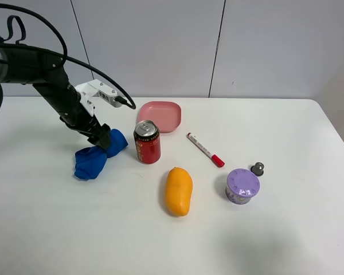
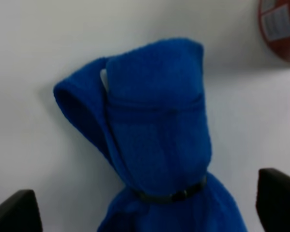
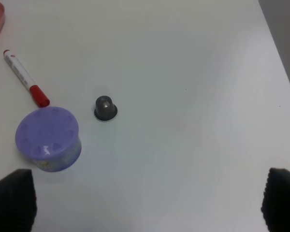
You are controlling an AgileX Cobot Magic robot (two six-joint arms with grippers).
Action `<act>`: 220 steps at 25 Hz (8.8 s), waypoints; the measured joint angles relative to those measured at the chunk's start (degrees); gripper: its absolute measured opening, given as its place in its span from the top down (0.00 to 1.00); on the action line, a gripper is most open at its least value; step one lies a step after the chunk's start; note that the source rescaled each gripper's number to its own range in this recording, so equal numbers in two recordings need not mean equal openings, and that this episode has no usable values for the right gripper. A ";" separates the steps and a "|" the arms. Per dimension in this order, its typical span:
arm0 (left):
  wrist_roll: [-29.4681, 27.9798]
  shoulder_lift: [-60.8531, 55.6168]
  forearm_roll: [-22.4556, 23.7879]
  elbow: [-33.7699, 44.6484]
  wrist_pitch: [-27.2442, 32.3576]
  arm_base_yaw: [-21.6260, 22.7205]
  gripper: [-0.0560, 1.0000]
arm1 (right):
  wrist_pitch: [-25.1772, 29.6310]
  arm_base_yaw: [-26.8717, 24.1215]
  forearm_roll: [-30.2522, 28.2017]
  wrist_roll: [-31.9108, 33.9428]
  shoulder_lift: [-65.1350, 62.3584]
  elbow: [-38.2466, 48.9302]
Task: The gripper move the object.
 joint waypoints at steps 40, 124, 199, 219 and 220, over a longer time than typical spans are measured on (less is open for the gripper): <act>-7.53 -9.82 5.04 -20.07 16.16 -1.13 0.95 | 0.00 0.00 0.00 0.00 0.00 0.00; 7.36 28.71 -8.44 -49.31 -21.17 -34.71 0.19 | -0.14 0.02 0.00 0.00 0.00 0.00; -37.41 -113.01 12.19 43.92 21.15 7.96 0.18 | -0.16 0.00 0.00 0.00 0.00 0.00; -37.41 -113.01 12.19 43.92 21.15 14.45 0.19 | -0.16 0.00 0.00 0.00 0.00 0.00; -37.41 -113.01 12.19 43.92 21.15 14.45 0.19 | -0.16 0.00 0.00 0.00 0.00 0.00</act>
